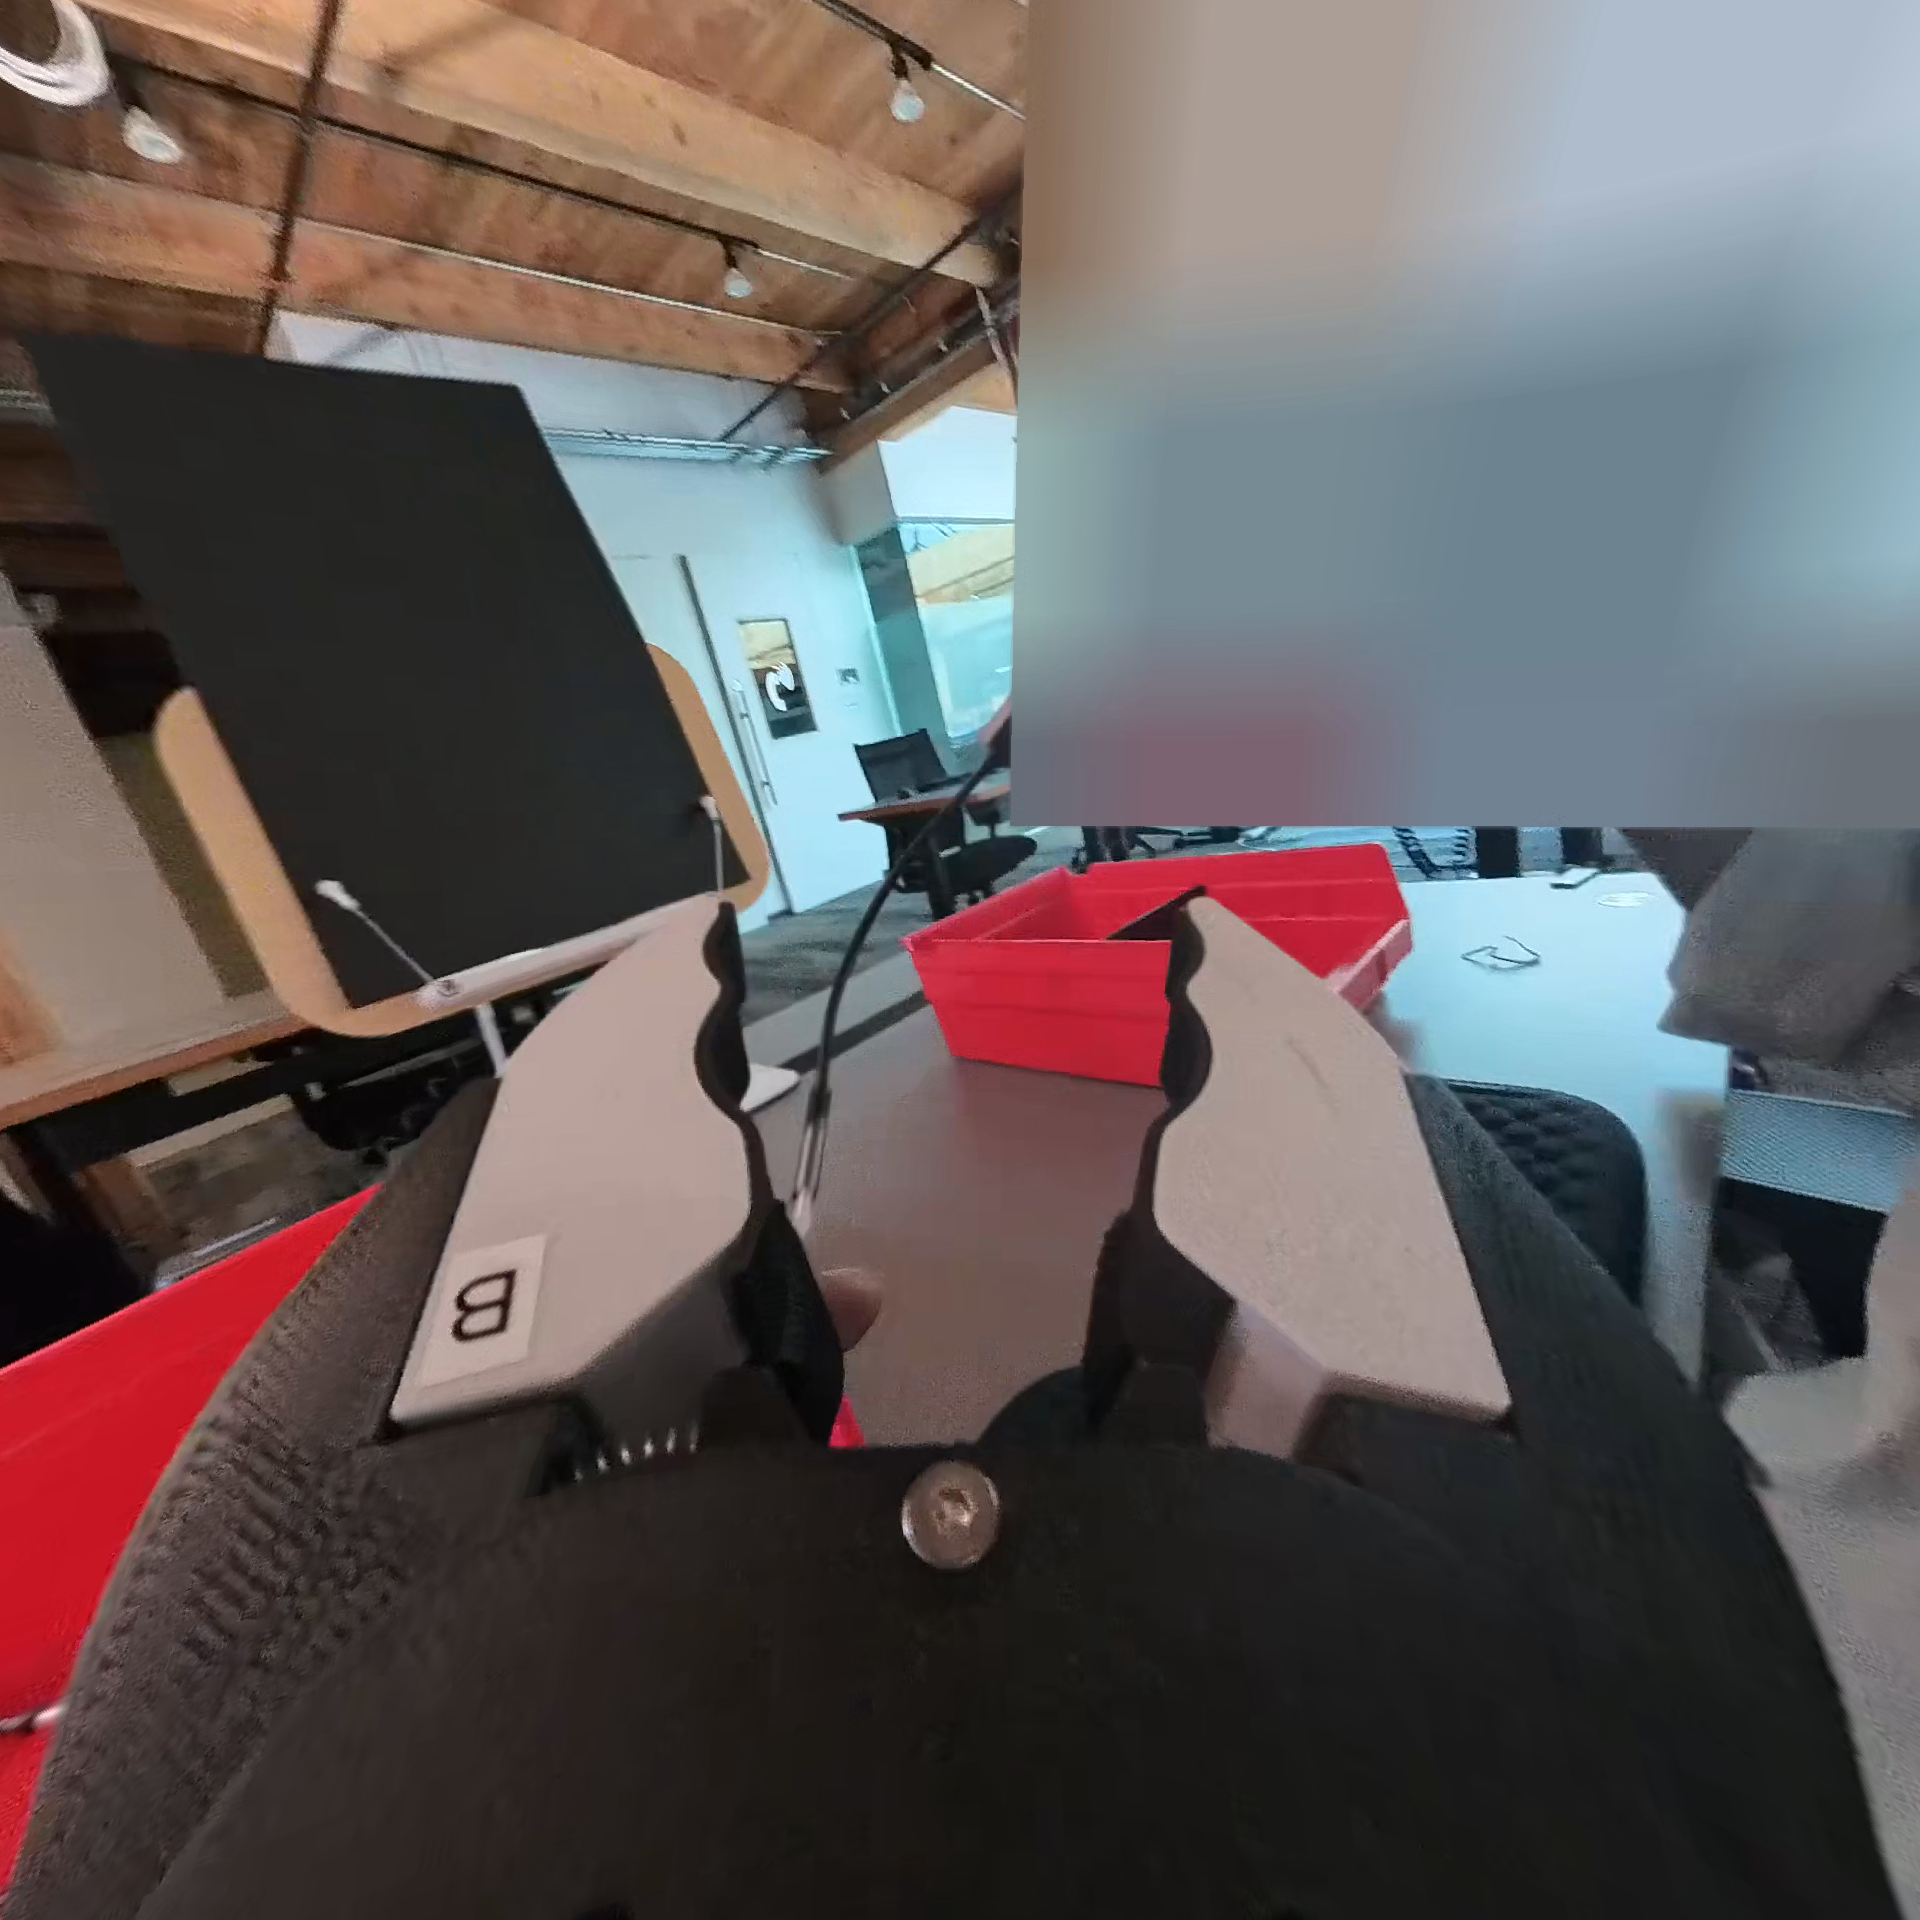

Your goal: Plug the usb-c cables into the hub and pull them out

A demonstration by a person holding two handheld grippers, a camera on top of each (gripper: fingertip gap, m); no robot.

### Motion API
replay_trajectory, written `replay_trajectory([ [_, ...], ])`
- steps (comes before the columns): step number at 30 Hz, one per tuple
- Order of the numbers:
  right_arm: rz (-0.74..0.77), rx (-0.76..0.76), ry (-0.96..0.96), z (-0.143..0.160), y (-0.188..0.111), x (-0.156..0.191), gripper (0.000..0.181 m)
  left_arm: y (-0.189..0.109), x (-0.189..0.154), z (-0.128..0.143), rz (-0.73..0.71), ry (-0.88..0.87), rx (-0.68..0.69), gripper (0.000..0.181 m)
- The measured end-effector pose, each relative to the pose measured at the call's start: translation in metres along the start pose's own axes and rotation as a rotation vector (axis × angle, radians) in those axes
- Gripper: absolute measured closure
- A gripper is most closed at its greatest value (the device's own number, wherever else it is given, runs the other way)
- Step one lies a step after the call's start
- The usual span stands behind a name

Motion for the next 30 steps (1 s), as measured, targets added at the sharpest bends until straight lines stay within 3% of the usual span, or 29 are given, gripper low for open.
replay_trajectory([
  [1,0.056,0.017,-0.02,0.0,-0.008,-0.016,0.172,-0.004,0.005,-0.004,-0.03,0.018,-0.012,0.105],
  [6,0.296,0.134,-0.102,0.012,-0.047,-0.082,0.172,-0.017,0.015,-0.014,-0.081,0.045,-0.043,0.111],
  [12,0.453,0.366,-0.042,0.077,-0.072,-0.129,0.172,-0.014,0.013,-0.01,-0.07,0.049,-0.022,0.115],
  [19,0.457,0.497,0.19,0.177,-0.073,-0.143,0.171,-0.007,0.008,0.008,-0.045,0.088,0.102,0.117],
  [24,0.452,0.728,0.295,0.255,-0.08,-0.137,0.171,-0.005,0.008,0.019,-0.043,0.11,0.181,0.118],
  [30,0.428,1.066,0.206,0.306,-0.092,-0.128,0.171,-0.003,0.007,0.025,-0.026,0.099,0.201,0.119],
])
Point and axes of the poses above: each gripper's, where its closed fingertips meet, y out along the fingers, z out of its underside, x = y × z across the jaws, the point moved 1 cm from there along -y, back along the fingers, and after that the axes turned 4 degrees about z, right-handed, at the moved point
